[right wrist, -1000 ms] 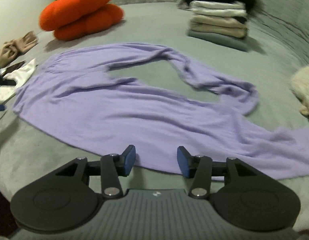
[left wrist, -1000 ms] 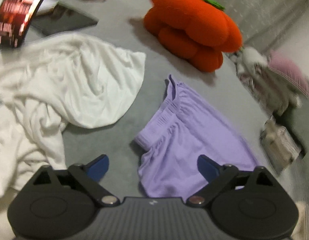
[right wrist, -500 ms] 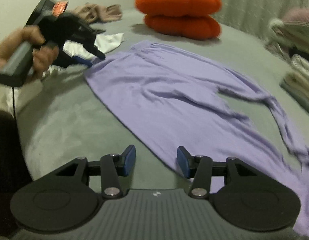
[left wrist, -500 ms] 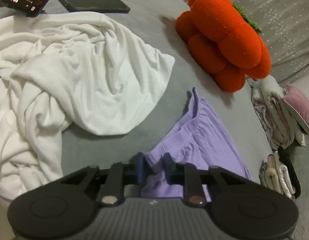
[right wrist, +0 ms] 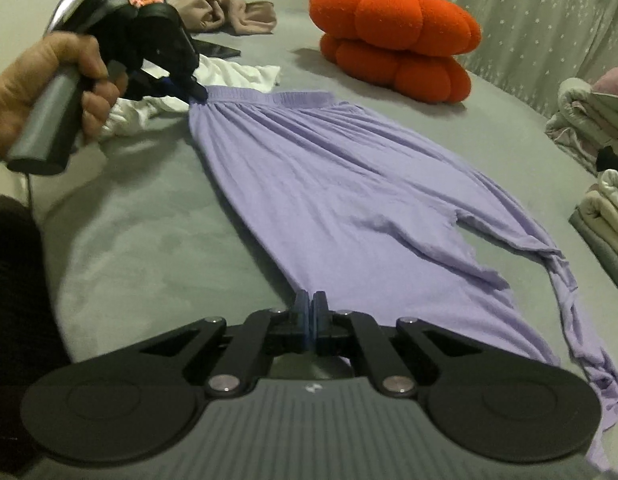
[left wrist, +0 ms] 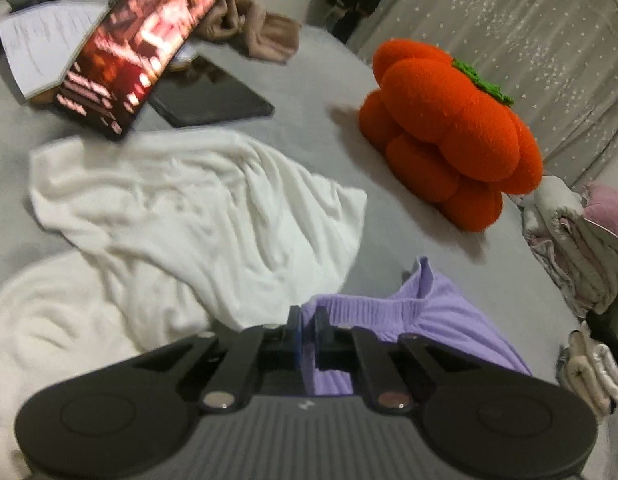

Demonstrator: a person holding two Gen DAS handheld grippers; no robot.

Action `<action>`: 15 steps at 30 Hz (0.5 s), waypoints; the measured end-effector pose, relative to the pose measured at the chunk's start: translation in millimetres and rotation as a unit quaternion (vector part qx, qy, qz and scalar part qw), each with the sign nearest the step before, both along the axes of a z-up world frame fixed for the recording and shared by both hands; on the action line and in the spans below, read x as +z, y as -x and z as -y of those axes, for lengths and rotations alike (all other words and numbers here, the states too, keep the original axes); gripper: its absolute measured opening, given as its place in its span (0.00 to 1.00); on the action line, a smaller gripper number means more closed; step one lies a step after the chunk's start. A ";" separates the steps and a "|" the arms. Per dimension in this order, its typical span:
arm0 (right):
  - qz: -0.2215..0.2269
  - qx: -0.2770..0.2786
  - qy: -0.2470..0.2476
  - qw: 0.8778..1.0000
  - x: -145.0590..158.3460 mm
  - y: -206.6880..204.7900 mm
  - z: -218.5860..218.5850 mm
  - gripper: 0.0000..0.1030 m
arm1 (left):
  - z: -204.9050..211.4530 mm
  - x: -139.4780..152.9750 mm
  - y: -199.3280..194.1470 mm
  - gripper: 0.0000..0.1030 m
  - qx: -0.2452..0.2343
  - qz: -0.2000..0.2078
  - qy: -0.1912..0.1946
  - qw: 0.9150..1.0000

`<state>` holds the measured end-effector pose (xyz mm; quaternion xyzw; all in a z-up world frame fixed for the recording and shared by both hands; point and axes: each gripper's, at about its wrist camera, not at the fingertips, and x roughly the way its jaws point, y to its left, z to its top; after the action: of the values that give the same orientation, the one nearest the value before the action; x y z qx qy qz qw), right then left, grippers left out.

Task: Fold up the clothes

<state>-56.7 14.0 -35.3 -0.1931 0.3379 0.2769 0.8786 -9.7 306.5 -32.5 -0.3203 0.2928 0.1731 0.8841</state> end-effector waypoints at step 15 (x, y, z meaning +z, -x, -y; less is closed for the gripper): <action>-0.034 0.000 -0.006 0.999 -13.4 5.8 -9.6 0.13 | 4.6 -10.6 8.1 0.47 -0.019 -0.049 -0.031 0.998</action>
<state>-62.5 23.7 -48.7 -0.1778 0.3662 0.2854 0.8677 -17.7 301.9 -43.1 -0.2781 0.3361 0.1813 0.8814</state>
